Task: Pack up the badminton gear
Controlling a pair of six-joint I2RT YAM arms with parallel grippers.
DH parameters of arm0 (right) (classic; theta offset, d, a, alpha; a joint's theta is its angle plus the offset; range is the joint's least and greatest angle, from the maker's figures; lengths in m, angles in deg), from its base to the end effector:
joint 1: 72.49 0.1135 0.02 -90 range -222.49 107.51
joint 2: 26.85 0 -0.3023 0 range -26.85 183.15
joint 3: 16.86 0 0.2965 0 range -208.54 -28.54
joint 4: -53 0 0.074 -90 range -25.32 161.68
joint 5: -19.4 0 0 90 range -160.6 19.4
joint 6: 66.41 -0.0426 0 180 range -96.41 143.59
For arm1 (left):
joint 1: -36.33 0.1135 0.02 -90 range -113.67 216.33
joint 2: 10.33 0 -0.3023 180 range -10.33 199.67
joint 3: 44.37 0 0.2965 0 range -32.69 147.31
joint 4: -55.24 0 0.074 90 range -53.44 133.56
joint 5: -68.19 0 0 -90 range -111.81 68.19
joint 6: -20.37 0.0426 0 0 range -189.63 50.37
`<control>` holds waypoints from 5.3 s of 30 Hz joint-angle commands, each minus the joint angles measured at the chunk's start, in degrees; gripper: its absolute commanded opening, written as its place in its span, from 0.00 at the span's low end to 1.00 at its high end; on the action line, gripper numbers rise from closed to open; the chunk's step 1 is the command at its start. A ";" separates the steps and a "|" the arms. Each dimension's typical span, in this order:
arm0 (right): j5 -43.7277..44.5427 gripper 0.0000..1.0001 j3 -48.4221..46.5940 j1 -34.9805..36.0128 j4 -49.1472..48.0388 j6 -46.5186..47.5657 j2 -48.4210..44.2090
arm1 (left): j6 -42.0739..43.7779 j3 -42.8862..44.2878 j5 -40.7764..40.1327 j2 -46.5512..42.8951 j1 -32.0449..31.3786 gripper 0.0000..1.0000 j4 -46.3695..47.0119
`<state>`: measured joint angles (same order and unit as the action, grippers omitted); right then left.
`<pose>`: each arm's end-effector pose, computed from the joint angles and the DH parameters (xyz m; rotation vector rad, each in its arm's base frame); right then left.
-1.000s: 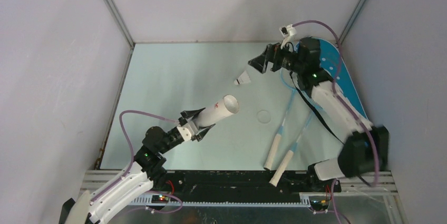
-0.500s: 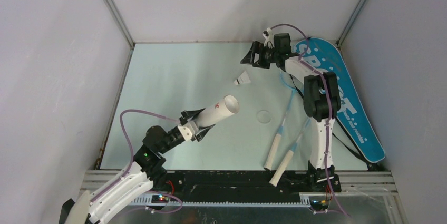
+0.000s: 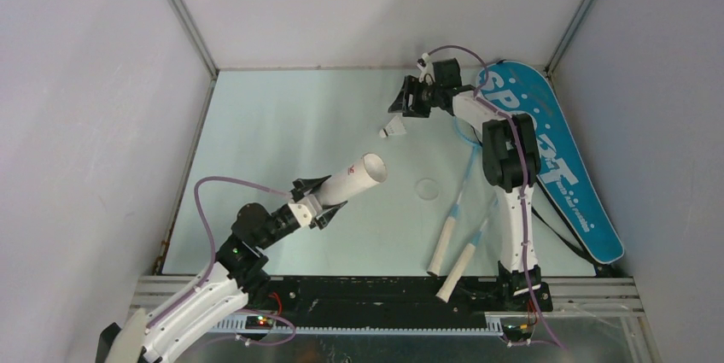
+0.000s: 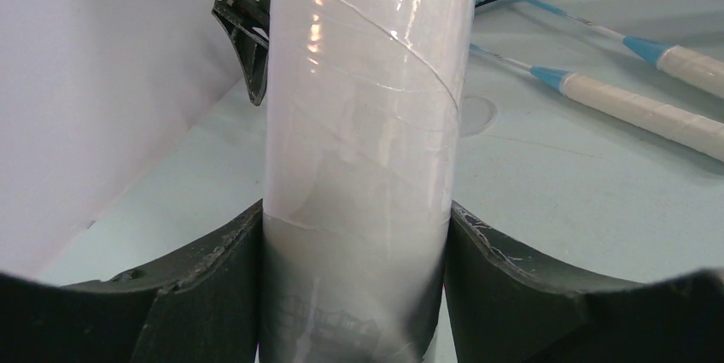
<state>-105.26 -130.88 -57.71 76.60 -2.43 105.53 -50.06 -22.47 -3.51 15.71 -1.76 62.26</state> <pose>0.5607 0.1730 0.1705 -0.0951 2.3713 1.0526 0.1164 -0.1083 0.2306 0.9600 1.2093 -0.4996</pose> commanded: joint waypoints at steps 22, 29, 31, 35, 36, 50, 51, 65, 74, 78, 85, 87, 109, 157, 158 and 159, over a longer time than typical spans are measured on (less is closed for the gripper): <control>-0.68 0.00 7.70 2.26 -3.26 0.55 -7.75 | 0.02 2.10 -0.90 -1.95 -0.22 0.68 0.44; -3.23 0.00 17.75 2.79 -7.41 7.20 -25.35 | -0.13 1.94 -0.98 -1.43 -0.23 0.68 1.13; -3.63 0.00 21.77 4.07 -8.67 12.09 -31.99 | -0.20 1.97 -1.00 -1.17 -0.22 0.68 1.61; -4.16 0.00 27.83 7.31 -6.81 22.55 -44.40 | -0.40 1.89 -0.94 -0.56 -0.23 0.68 2.56; -4.22 0.00 29.69 8.08 -6.32 24.20 -46.47 | -0.52 1.66 -0.83 -0.31 -0.23 0.68 2.96; 4.53 0.01 40.01 21.05 -1.06 39.24 -72.88 | -0.43 1.01 0.26 1.81 -0.23 0.68 5.85; 3.24 0.01 40.58 21.66 0.31 39.70 -73.36 | -0.60 0.63 0.34 1.79 -0.23 0.68 6.99; -7.59 0.01 42.48 27.68 -2.92 39.79 -71.83 | -0.49 1.47 2.24 3.52 -0.19 0.68 7.73; -11.35 0.01 42.41 28.05 -6.85 35.75 -68.30 | -0.23 1.11 3.75 2.61 -0.20 0.68 7.72; -15.04 0.01 42.41 28.02 -10.36 33.05 -65.49 | -0.14 1.35 4.26 2.65 -0.23 0.68 7.59; -16.85 0.02 40.31 28.09 -9.59 30.97 -61.02 | 0.16 1.16 5.33 1.69 -0.23 0.69 7.40; -17.70 0.03 39.68 28.08 -8.92 30.55 -59.01 | 0.29 0.96 5.79 1.28 -0.19 0.68 7.50; -6.07 0.59 35.00 26.38 3.74 33.74 -63.69 | 0.62 -0.13 4.41 -0.12 -0.23 0.68 7.51; 36.93 0.93 49.57 15.77 5.26 1.15 -45.03 | -3.23 -2.53 -4.91 -0.55 -0.23 0.69 15.17; 36.67 0.91 49.33 16.39 4.52 0.91 -44.06 | -3.20 -2.51 -4.79 -0.46 -0.19 0.69 15.20; 36.61 0.90 48.71 16.71 4.47 0.68 -41.96 | -3.21 -2.53 -4.71 -0.40 -0.18 0.69 15.29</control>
<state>-66.92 -81.11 -42.47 85.21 -1.30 58.93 -53.12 -24.90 -8.19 15.49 -1.69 73.80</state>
